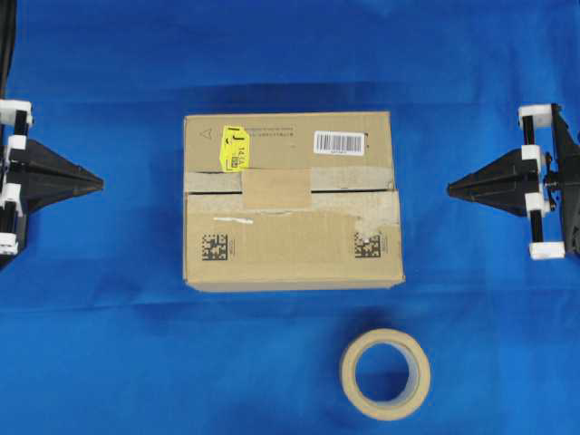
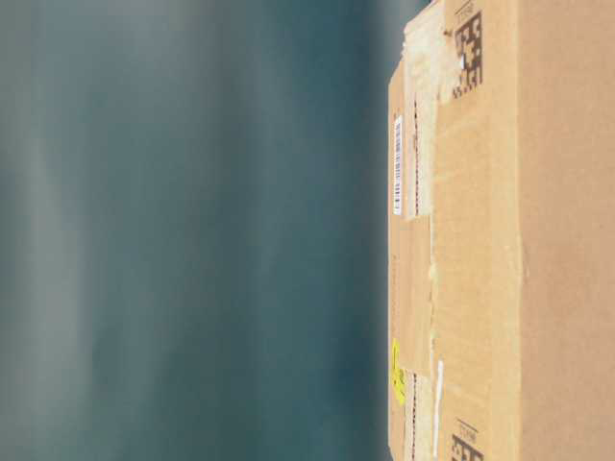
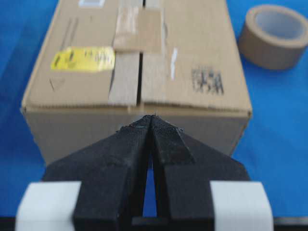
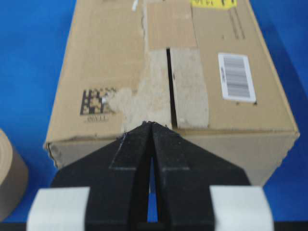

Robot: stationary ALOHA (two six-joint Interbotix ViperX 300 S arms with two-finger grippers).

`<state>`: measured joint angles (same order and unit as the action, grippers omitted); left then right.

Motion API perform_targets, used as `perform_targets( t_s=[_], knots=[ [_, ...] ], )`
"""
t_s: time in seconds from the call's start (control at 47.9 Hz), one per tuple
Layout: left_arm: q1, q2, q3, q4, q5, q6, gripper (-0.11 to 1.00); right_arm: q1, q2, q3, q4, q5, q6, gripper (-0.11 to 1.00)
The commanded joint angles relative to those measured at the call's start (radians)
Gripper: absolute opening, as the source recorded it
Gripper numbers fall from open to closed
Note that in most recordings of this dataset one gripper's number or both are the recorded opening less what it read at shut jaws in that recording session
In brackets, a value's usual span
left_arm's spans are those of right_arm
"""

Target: Apply tape along the seams of the closed cardboard box to seal it securely.

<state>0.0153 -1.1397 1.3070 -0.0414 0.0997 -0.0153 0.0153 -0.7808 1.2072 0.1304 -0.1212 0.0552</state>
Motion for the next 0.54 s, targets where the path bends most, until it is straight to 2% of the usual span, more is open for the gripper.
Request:
perform_targets(
  t_s=[0.0,0.521],
  knots=[
    [0.002,0.006,0.002,0.002,-0.002,-0.002,0.00,0.002,0.006,-0.006,-0.002,-0.008,-0.002,-0.01],
    [0.002,0.003,0.014,0.002,-0.003,0.002,0.00,0.002,0.021,-0.006,-0.003,-0.015,0.000,-0.01]
  ],
)
